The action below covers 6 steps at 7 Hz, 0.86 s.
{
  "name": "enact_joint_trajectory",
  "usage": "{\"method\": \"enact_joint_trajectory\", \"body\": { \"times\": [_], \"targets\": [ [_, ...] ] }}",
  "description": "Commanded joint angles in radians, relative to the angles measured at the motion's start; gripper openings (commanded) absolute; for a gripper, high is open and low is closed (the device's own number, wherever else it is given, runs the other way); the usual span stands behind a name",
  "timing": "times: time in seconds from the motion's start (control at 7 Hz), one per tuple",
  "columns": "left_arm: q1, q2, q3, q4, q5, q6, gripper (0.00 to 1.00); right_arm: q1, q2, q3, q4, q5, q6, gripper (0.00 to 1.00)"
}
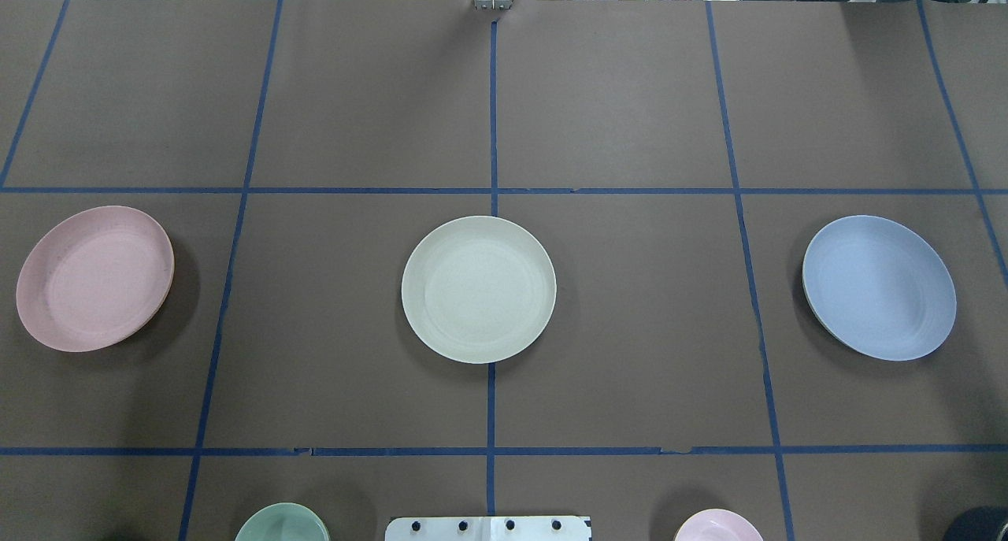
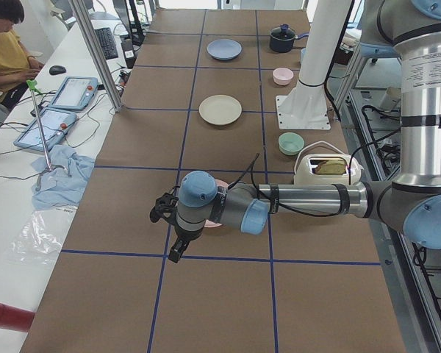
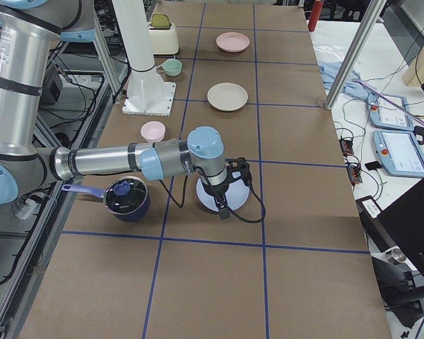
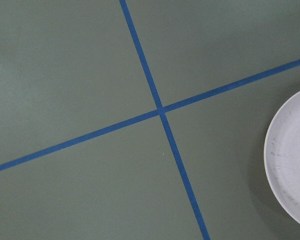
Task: Stack three plates with pink and blue
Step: 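Move the left gripper toward the pink plate's rim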
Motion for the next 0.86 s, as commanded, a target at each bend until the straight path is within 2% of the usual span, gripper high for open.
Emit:
{"method": "enact_joint_trajectory", "body": {
  "times": [0.0,0.14,0.29,0.57,0.71],
  "targets": [
    [-0.003,-0.053,0.023,-0.177,0.008,-0.084,1.00,0.000,0.011,-0.001,0.046,-0.008,0.004,1.00],
    [-0.007,-0.084,0.002,-0.245,0.009,-0.226,1.00,0.000,0.029,-0.014,0.045,-0.005,0.004,1.00],
    [-0.003,-0.114,0.014,-0.308,0.003,-0.243,1.00,0.000,0.032,-0.024,0.045,-0.004,0.004,1.00],
    [-0.003,-0.105,-0.001,-0.387,-0.013,-0.271,1.00,0.000,0.034,-0.015,0.046,0.030,0.010,1.00],
    [0.078,-0.064,0.003,-0.558,-0.076,-0.284,1.00,-0.009,0.037,-0.015,0.048,0.041,0.073,1.00]
  ]
}}
